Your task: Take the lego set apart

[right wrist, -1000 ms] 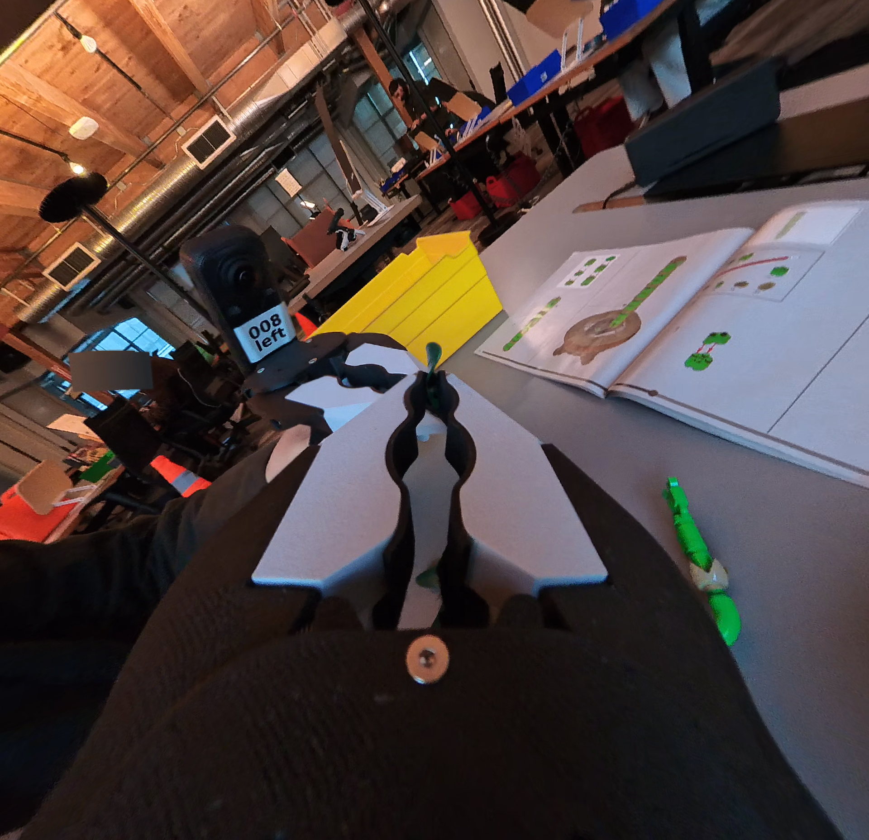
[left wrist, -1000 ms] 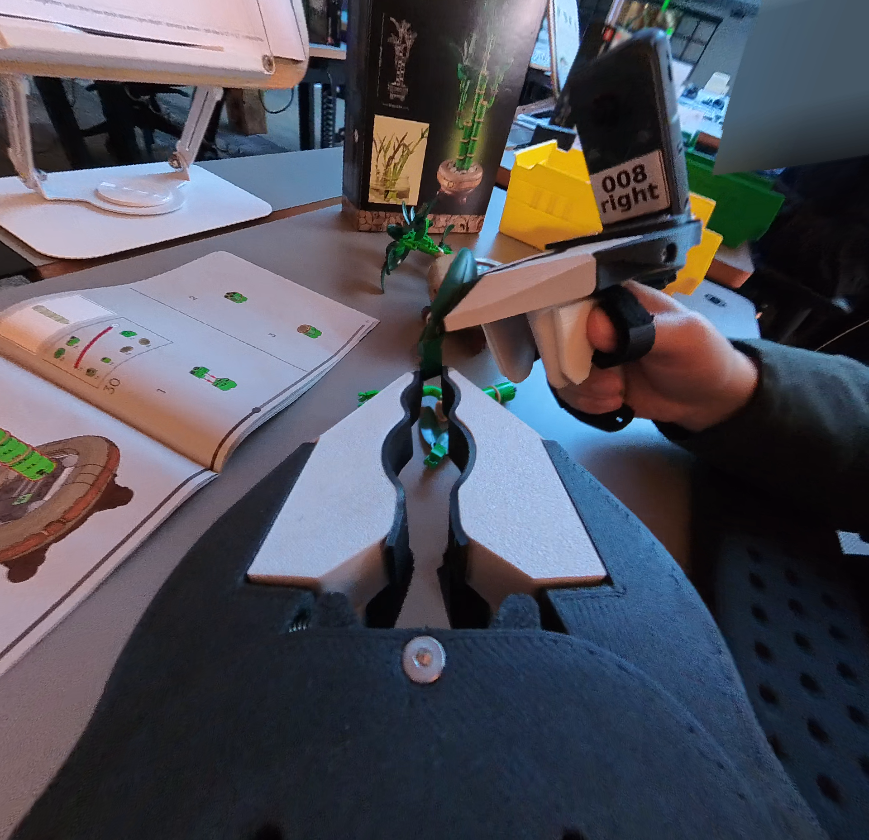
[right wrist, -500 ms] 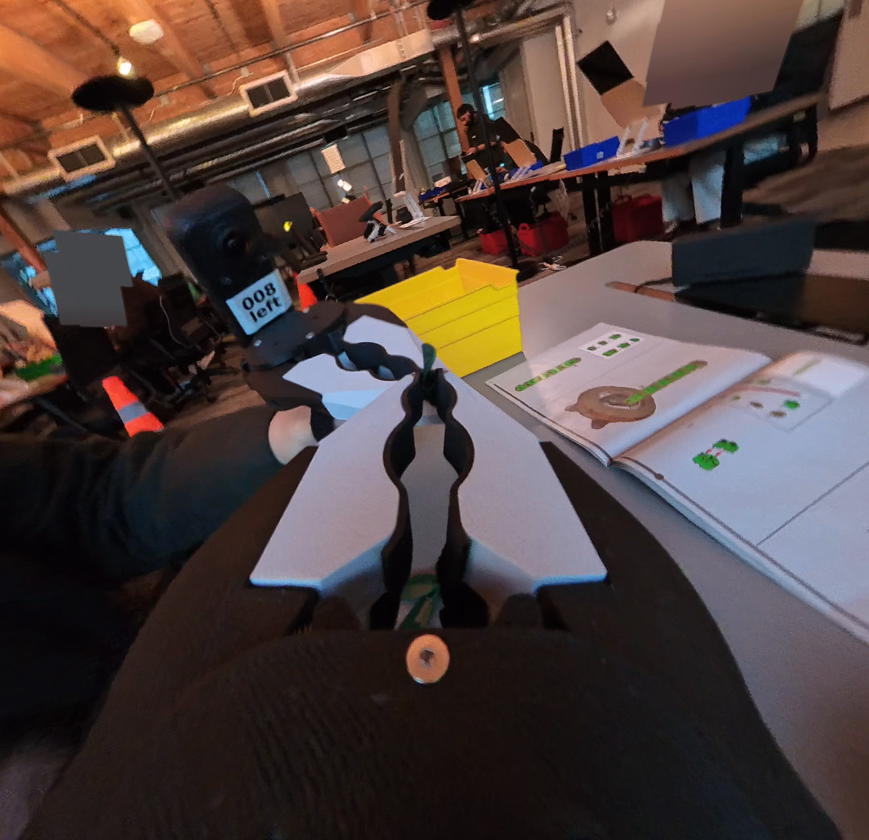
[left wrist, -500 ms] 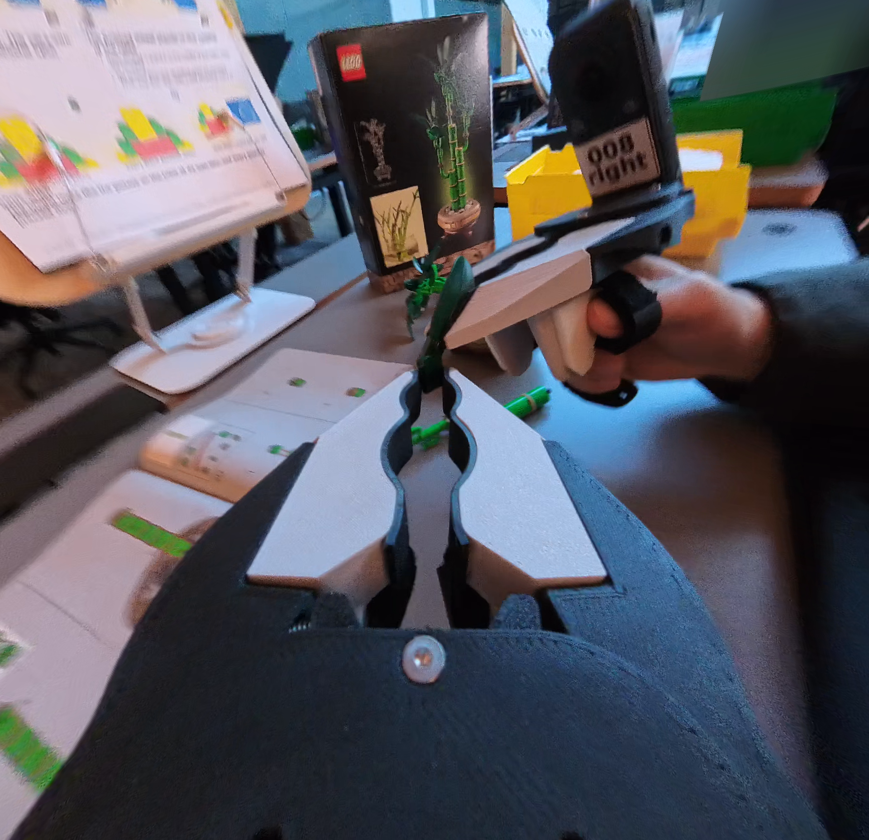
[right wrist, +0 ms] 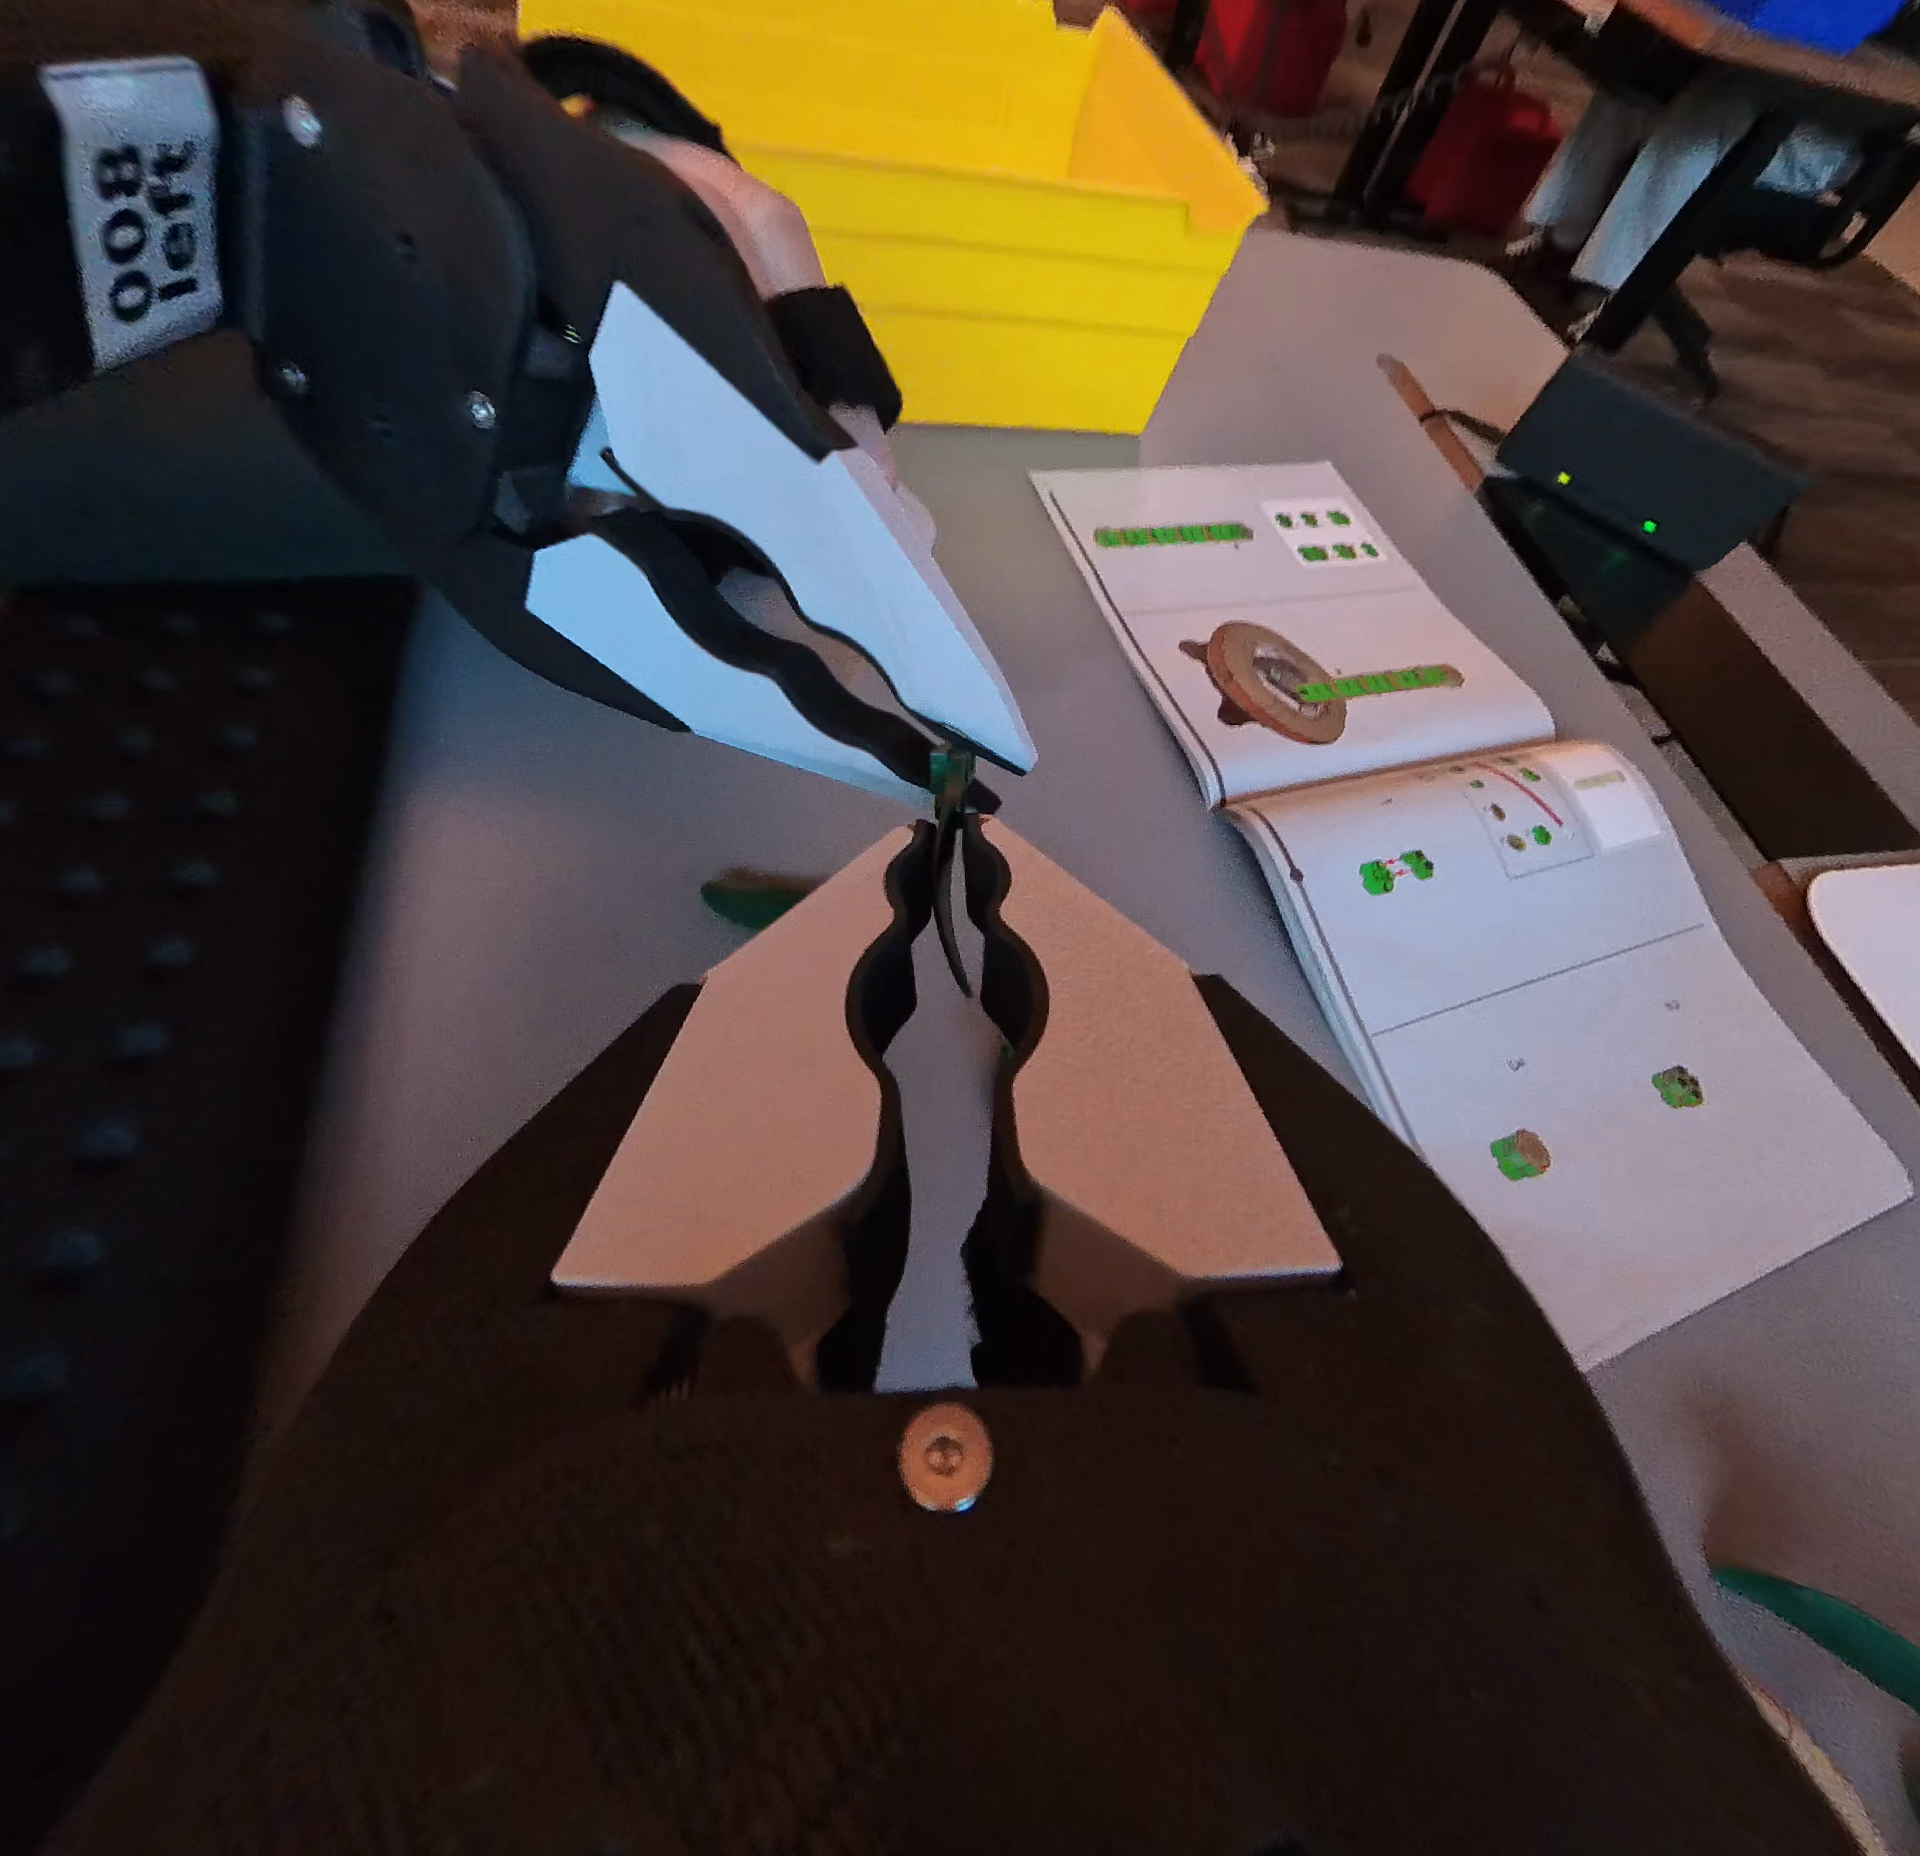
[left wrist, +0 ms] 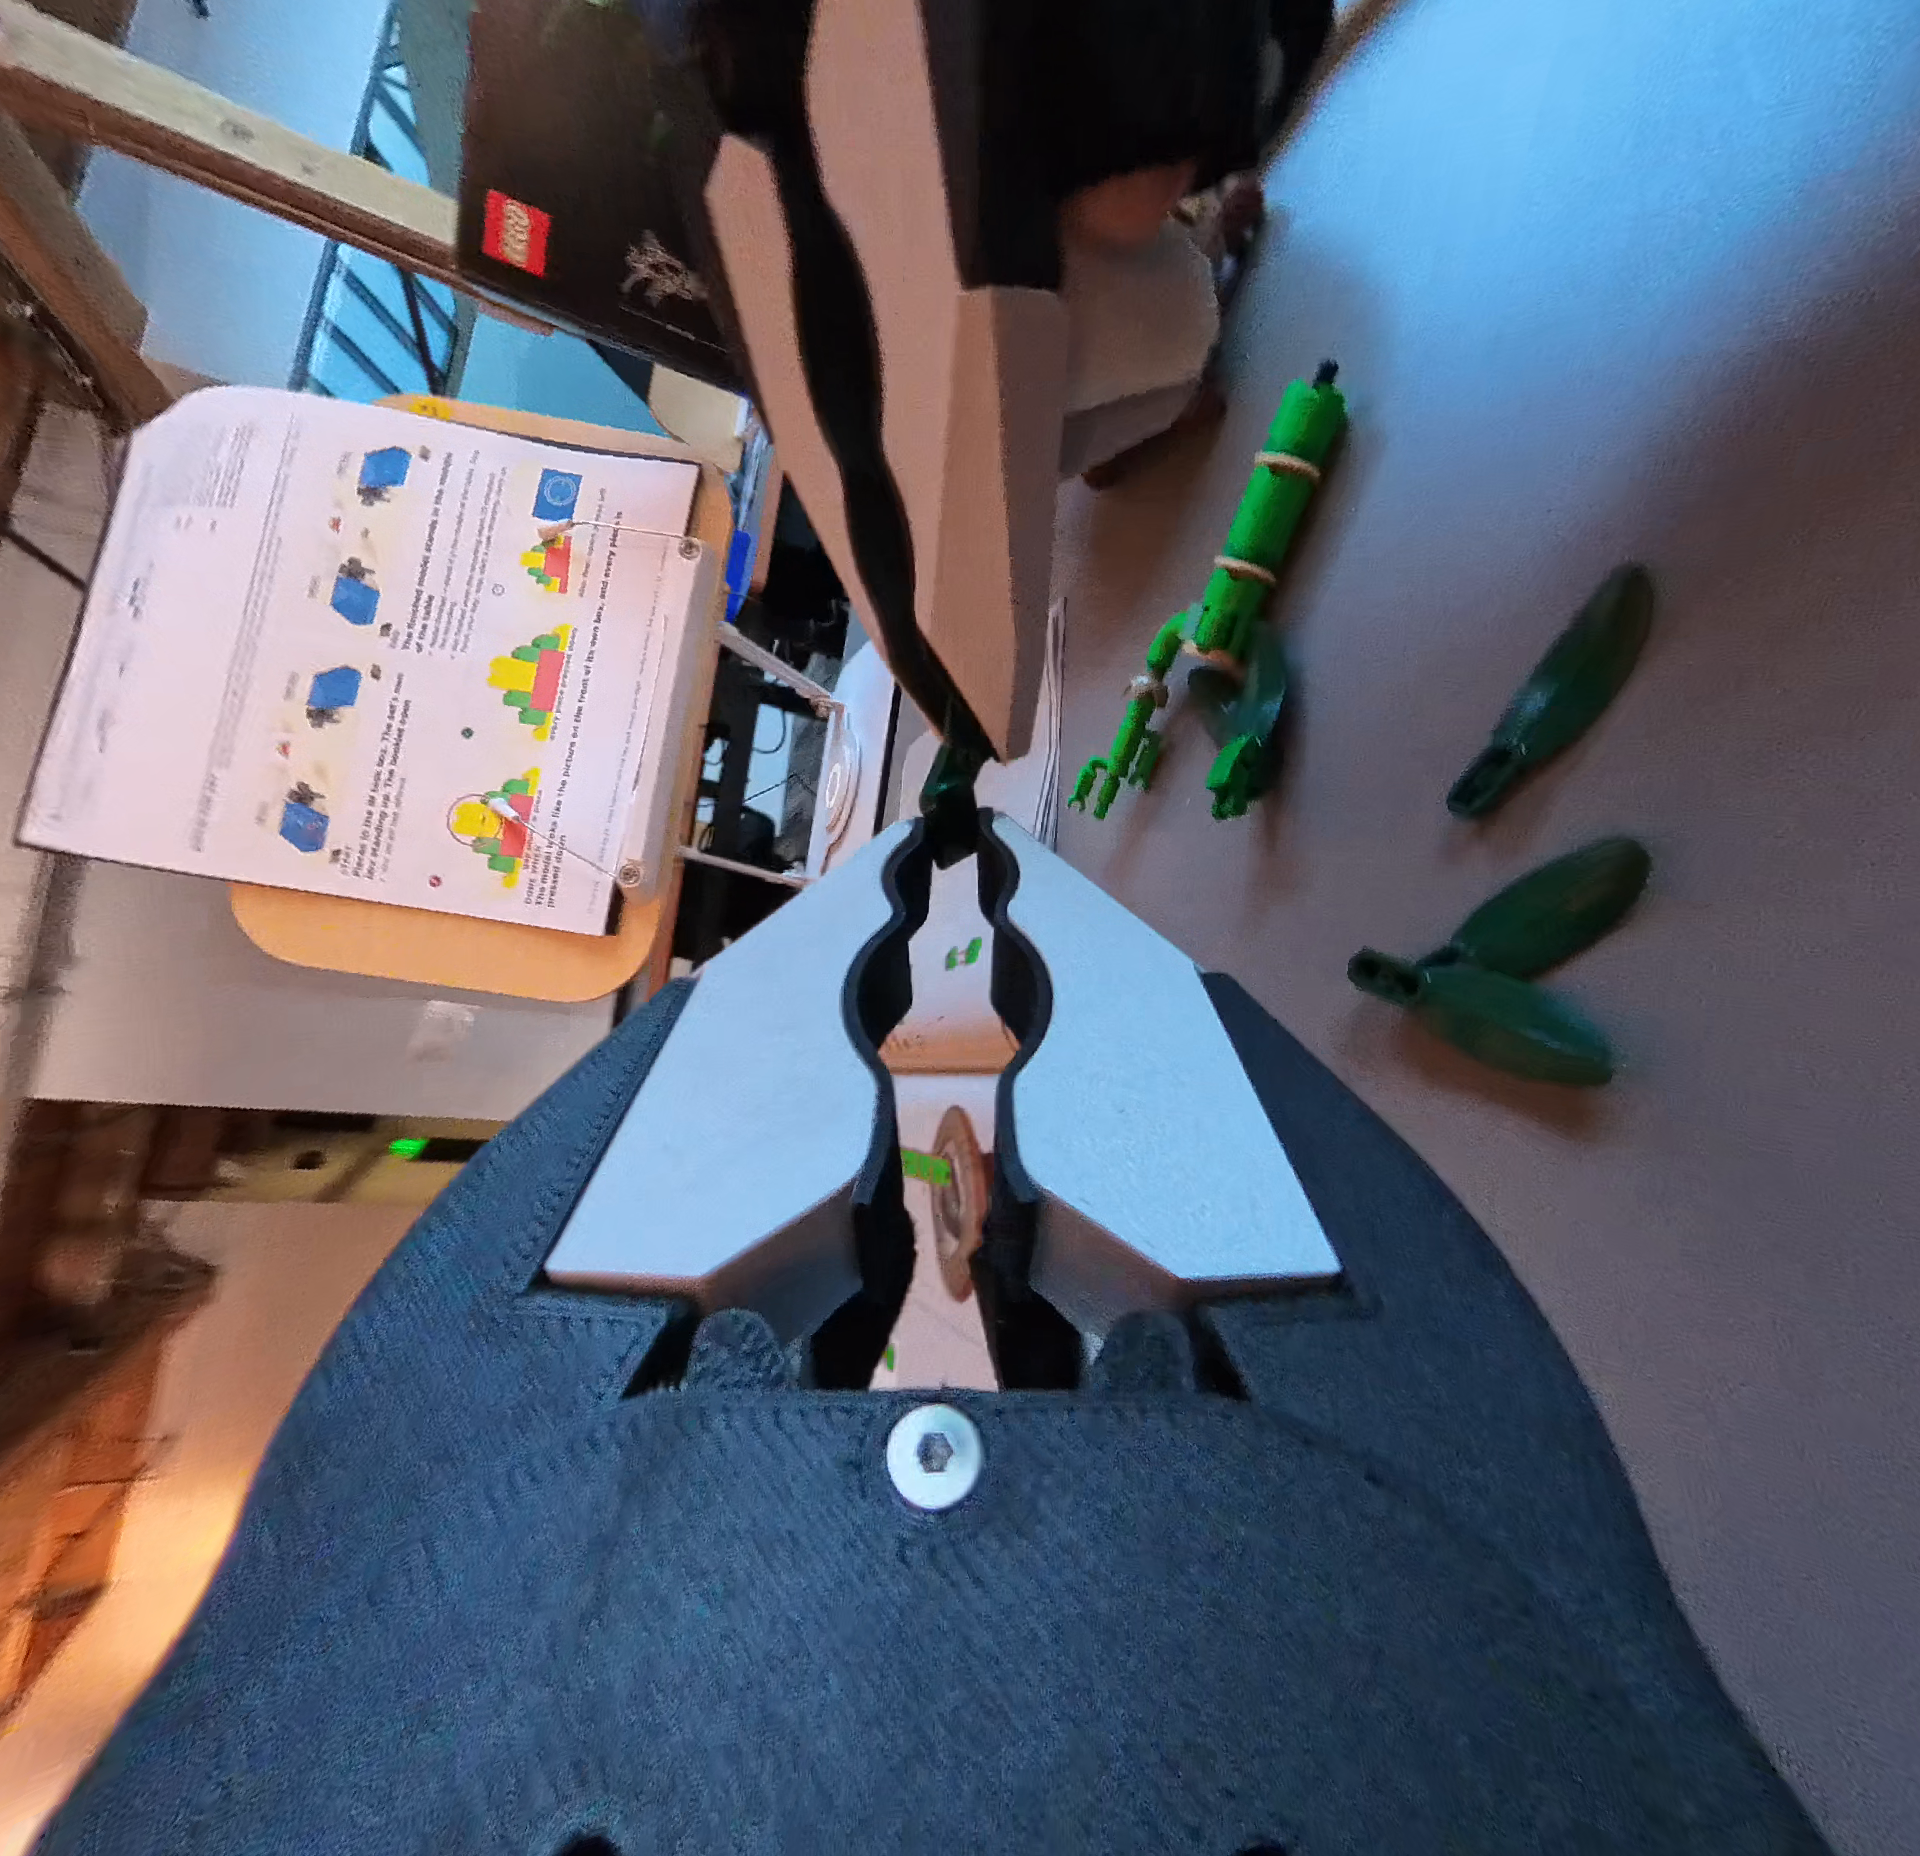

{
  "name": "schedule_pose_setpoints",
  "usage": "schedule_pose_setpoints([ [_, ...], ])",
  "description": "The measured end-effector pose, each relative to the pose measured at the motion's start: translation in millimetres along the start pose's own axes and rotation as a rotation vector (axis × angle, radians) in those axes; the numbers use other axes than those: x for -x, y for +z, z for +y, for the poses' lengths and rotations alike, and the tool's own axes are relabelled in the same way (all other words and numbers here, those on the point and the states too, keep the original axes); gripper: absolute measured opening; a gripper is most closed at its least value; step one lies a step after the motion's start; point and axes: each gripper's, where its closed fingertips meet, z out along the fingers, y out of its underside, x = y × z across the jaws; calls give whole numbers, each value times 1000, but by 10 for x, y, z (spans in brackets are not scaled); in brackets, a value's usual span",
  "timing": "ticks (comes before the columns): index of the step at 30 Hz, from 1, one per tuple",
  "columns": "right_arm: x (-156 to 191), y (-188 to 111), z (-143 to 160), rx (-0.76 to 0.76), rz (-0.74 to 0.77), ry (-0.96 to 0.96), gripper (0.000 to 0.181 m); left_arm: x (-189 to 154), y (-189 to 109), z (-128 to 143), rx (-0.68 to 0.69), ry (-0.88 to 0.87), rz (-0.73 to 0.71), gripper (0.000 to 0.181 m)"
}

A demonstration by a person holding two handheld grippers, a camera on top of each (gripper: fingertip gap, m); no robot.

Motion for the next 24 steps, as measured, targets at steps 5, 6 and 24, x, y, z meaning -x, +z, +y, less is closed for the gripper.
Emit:
schedule_pose_setpoints([
  [5,16,75,101,67,15,-27,3,-112,22,29,26,17,44,7],
  [6,2,59,69,51,32,-54,3,-90,20,19,2,-60,47,7],
  [24,-19,-332,-582,-313,330,-512,3,503,-347,-475,-701,-1640,756,14],
])
